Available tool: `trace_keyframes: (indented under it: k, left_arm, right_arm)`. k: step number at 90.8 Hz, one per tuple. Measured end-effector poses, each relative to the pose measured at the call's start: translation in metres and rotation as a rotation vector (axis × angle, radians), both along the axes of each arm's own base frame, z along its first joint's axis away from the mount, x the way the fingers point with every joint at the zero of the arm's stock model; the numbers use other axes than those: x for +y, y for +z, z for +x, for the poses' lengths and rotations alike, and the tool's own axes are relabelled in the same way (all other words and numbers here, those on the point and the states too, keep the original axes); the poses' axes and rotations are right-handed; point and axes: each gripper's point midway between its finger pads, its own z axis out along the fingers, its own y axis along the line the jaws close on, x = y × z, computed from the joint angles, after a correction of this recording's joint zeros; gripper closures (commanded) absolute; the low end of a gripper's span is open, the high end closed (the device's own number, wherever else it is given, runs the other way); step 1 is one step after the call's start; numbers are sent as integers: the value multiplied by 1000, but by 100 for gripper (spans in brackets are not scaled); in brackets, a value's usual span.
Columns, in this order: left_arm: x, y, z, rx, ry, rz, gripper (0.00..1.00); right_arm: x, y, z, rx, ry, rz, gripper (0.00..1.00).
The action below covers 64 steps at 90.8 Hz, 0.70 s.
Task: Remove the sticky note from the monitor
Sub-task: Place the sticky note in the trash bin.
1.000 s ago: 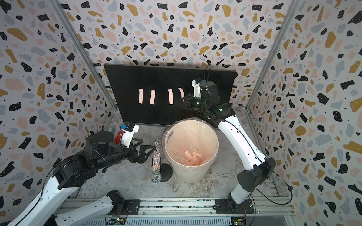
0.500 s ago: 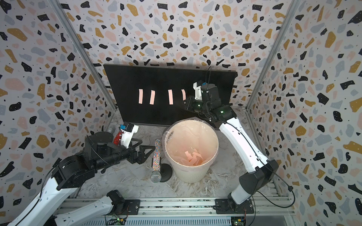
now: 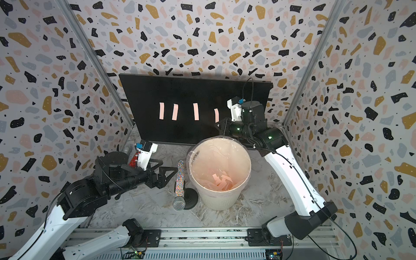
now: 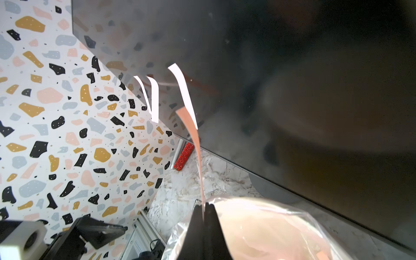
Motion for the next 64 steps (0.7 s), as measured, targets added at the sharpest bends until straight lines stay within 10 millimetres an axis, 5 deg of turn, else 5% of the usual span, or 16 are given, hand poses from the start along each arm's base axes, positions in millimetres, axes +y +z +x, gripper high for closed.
trace_keyframes:
  k: [64]
  left_arm:
    - [25, 15, 2, -46, 126, -44, 0]
  right_arm:
    - [1, -65, -84, 90, 276, -208, 100]
